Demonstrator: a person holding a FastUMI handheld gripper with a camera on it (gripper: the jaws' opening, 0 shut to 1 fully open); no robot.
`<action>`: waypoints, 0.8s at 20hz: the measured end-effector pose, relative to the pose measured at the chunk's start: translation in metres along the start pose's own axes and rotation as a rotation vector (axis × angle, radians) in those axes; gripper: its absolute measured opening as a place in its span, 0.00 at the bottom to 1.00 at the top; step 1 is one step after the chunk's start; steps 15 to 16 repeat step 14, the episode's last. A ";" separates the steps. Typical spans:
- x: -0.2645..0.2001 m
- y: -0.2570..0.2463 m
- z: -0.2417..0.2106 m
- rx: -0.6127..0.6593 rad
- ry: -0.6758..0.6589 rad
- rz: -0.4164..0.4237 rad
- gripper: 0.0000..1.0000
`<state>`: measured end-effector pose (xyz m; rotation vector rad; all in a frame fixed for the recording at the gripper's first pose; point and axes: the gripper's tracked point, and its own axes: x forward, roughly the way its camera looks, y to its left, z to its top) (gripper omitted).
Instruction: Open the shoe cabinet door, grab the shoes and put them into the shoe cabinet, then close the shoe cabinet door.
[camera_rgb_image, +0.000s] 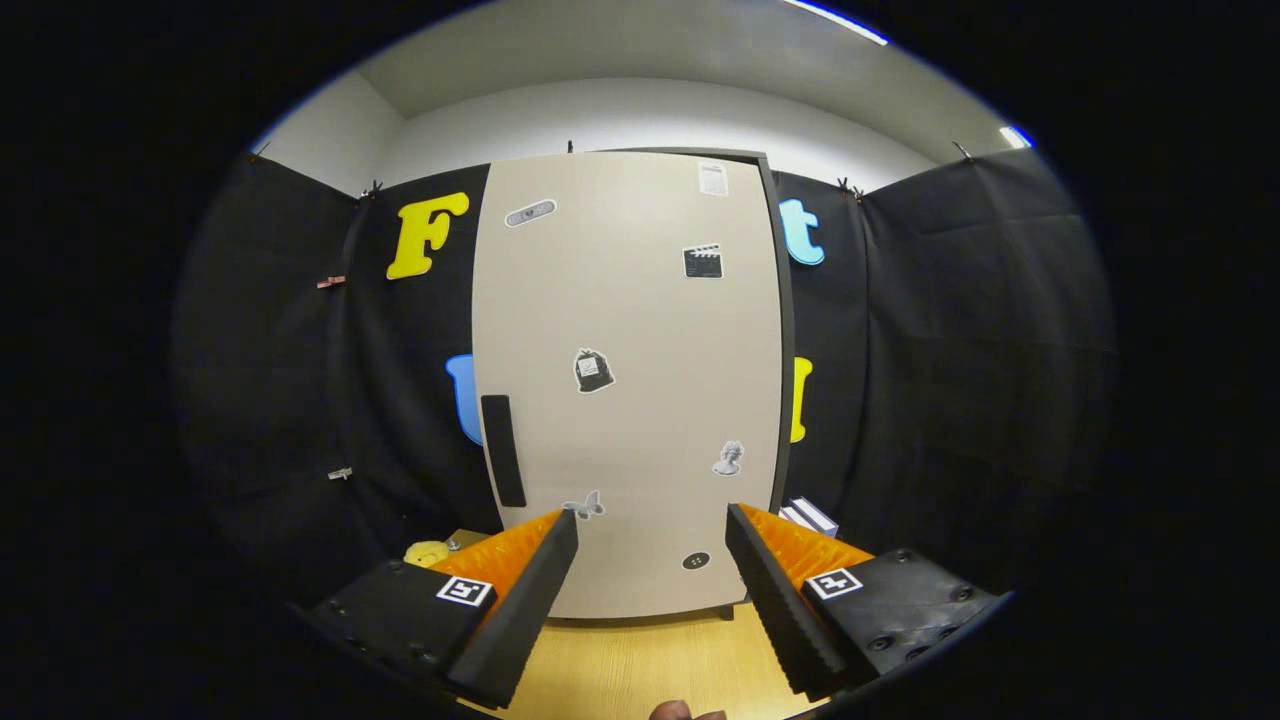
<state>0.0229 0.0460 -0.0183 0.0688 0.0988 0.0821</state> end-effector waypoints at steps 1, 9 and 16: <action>-0.001 0.000 0.000 0.001 0.000 0.001 0.98; -0.010 -0.003 0.004 0.009 -0.010 0.003 0.98; -0.015 -0.006 0.008 0.019 -0.021 0.007 0.98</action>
